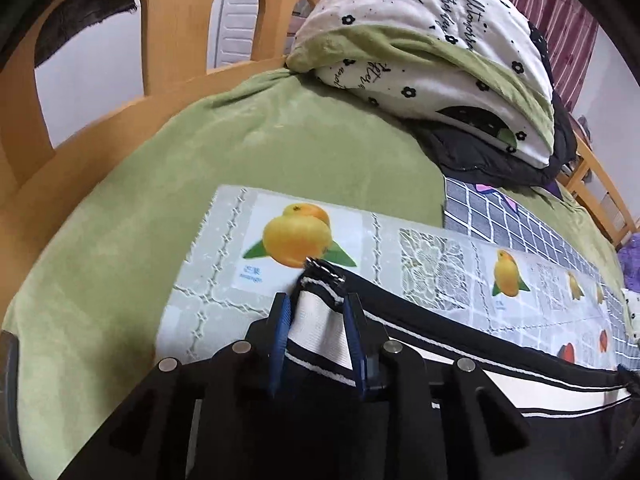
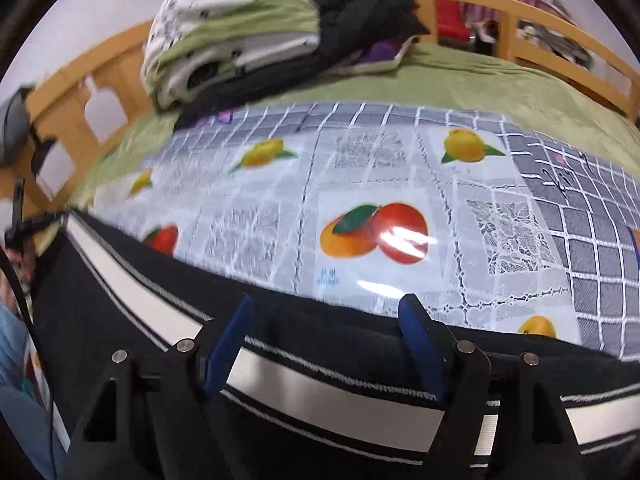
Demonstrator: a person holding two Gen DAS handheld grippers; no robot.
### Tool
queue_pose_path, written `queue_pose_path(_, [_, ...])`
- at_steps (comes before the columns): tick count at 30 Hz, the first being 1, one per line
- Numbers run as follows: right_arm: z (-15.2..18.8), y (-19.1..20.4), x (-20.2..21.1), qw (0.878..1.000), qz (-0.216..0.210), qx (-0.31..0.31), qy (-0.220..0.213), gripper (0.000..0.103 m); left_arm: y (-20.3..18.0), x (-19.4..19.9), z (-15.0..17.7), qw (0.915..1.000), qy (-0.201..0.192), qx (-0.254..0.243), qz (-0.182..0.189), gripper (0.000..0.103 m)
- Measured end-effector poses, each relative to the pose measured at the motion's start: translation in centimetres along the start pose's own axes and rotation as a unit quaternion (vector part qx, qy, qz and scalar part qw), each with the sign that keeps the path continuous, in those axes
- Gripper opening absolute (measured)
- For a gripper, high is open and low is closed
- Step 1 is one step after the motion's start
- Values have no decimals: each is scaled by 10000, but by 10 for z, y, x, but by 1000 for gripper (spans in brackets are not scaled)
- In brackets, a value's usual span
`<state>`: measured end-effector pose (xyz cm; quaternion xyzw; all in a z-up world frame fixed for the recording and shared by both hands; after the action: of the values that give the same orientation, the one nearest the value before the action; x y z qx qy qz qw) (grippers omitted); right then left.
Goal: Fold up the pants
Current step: 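Grasp the waistband with both grippers, straighten it, then release, then move the left gripper to the trouser leg cuff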
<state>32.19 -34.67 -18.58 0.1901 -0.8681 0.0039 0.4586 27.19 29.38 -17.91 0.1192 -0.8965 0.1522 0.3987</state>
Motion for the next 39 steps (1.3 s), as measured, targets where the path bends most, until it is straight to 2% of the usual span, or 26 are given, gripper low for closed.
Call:
queue_pose_path(2, [7, 2, -15, 9989, 100, 236, 389, 46, -2, -2, 0, 10000, 1, -7, -70, 26])
queue_pose_path(3, [11, 3, -21, 9975, 206, 389, 546, 24, -3, -3, 0, 10000, 3, -26, -95, 26])
queue_pose_path(4, [16, 7, -27, 9957, 327, 579, 651, 9, -3, -4, 1, 9999, 3, -38, -107, 26])
queue_pose_path(6, [18, 20, -27, 9915, 512, 1082, 518, 4, -4, -4, 1, 9999, -27, -92, -120, 26])
queue_pose_path(8, [13, 19, -20, 9930, 543, 1007, 310, 3, -4, 2, -1, 9996, -185, -136, -156, 14])
queue_pose_path(11, [2, 11, -9, 9975, 335, 619, -83, 3, 1, 5, -6, 9994, -305, 2, -165, 11])
queue_pose_path(15, [6, 9, -39, 9970, 544, 518, 171, 4, 3, -8, -8, 9994, -139, 69, -321, 11])
queue_pose_path(17, [3, 10, -39, 9975, 597, 360, 87, 6, 0, -4, -8, 9994, -121, 18, -316, 11])
queue_pose_path(18, [2, 8, -36, 9980, 575, 242, 100, 7, -3, 0, -7, 9994, -111, -41, -311, 12])
queue_pose_path(20, [1, 4, -19, 9988, 486, 57, -5, 9, -11, 9, -7, 9995, -126, -216, -195, 27])
queue_pose_path(21, [0, 3, -10, 9985, 539, 49, -112, 17, -16, 13, -6, 9994, -158, -302, -118, 30])
queue_pose_path(22, [0, 0, 1, 9975, 655, 43, -254, 29, -25, 19, -4, 9989, -222, -421, -30, 36])
queue_pose_path(24, [3, -14, 28, 9938, 887, -109, -664, 40, -40, 23, -1, 9977, -252, -625, 99, 44])
queue_pose_path(25, [7, -23, 39, 9917, 962, -285, -804, 40, -50, 23, 2, 9967, -243, -751, 189, 49])
queue_pose_path(27, [16, -43, 46, 9886, 1174, -549, -769, 40, -66, 15, 7, 9946, -247, -968, 278, 51])
queue_pose_path(29, [28, -65, 38, 9835, 1557, -741, -542, 40, -73, -2, 10, 9937, -192, -1105, -38, 51])
queue_pose_path(31, [38, -82, 20, 9800, 1790, -838, -228, 36, -66, -26, 11, 9944, 7, -975, -406, 51])
queue_pose_path(32, [43, -90, 10, 9802, 1777, -866, -98, 36, -61, -40, 11, 9954, 235, -837, -397, 50])
queue_pose_path(33, [42, -92, 11, 9802, 1760, -870, -241, 36, -57, -44, 10, 9967, 295, -709, -274, 50])
queue_pose_path(35, [36, -92, 8, 9785, 1874, -844, -193, 36, -55, -40, 6, 9979, 205, -586, -170, 50])
queue_pose_path(39, [29, -87, 4, 9734, 2135, -808, -189, 38, -57, -20, 8, 9977, 223, -568, -287, 50])
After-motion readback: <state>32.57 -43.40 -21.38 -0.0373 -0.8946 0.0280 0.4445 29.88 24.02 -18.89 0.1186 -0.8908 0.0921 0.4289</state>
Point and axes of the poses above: each gripper's, at about its wrist camera, not at the fingertips, and x roughly against the way its jaws point, y to its left, z to its underside, the point moved 4 cm from there along -x, roughly the way its jaws point, and after that the axes turned 2 degrees about -x, right-handed, at the moved point
